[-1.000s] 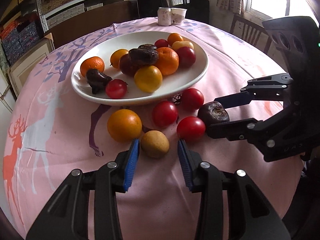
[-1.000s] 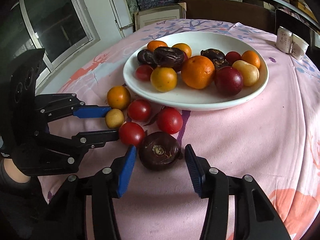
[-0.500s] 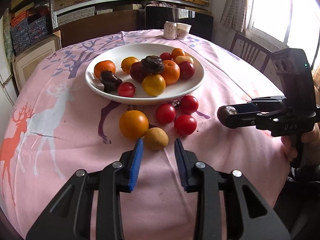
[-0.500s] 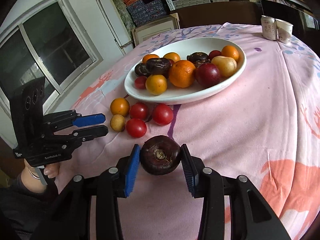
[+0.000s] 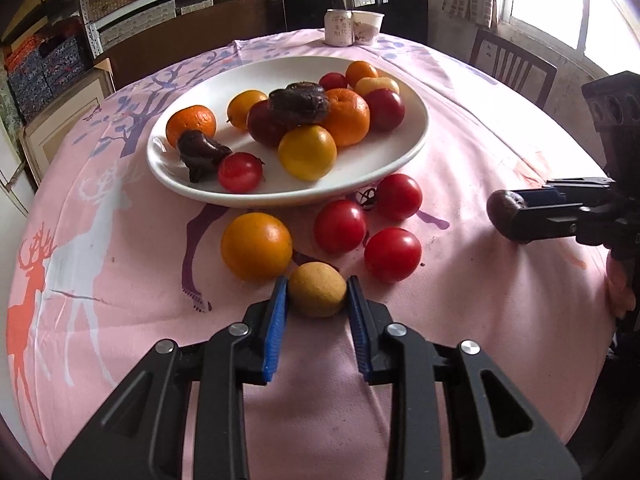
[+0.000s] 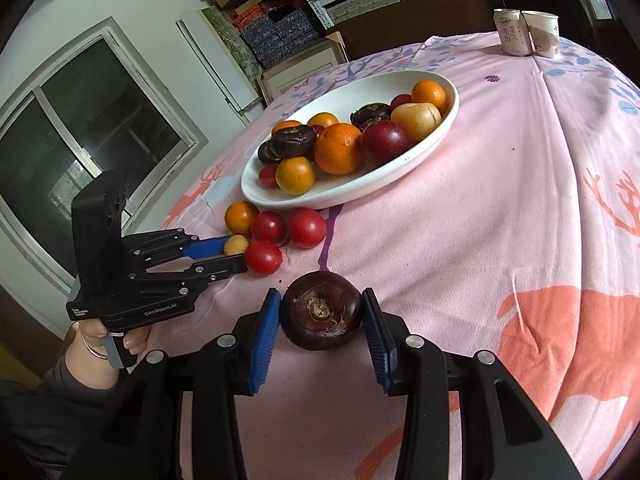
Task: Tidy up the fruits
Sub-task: 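Grasp a dark brown fruit with the right tool while the left tool grasps the brown kiwi-like fruit, then place the dark fruit on the plate with the right tool while the left tool places the kiwi-like fruit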
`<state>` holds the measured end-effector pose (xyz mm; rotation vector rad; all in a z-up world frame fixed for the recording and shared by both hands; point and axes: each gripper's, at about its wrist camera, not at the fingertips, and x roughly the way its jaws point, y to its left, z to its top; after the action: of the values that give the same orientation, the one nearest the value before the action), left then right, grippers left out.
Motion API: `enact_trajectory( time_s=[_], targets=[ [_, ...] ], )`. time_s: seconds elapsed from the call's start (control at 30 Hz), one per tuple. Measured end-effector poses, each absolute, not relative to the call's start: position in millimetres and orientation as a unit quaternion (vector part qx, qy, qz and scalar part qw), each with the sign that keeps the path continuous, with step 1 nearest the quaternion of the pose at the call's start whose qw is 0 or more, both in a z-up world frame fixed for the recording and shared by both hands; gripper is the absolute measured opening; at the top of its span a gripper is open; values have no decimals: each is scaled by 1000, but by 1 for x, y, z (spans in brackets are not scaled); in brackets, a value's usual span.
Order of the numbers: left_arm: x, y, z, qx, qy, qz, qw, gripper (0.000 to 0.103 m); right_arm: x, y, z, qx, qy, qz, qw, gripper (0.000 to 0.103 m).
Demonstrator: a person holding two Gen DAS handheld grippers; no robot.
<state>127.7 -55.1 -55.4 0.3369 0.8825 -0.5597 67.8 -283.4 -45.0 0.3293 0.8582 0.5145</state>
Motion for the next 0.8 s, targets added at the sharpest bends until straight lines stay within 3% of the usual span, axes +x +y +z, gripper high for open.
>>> enact_trajectory(
  time_s=[0.33,0.53,0.7,0.77,0.8],
  targets=[
    [100,-46,-5,115,336,-276,893,28,73,-284,-31,170,388,263,867,42],
    [156,-59,32,91,321,-267,904,28,131,-271,25,152,353,249,889,42],
    [212,-72,28,79,352,-231,904,28,202,-265,30,169,372,225,885,48],
    [218,-69,25,65,356,-213,908,40,212,-266,28,176,372,208,887,59],
    [216,-65,24,53,353,-213,909,52,210,-268,28,182,366,207,889,62]
  ],
)
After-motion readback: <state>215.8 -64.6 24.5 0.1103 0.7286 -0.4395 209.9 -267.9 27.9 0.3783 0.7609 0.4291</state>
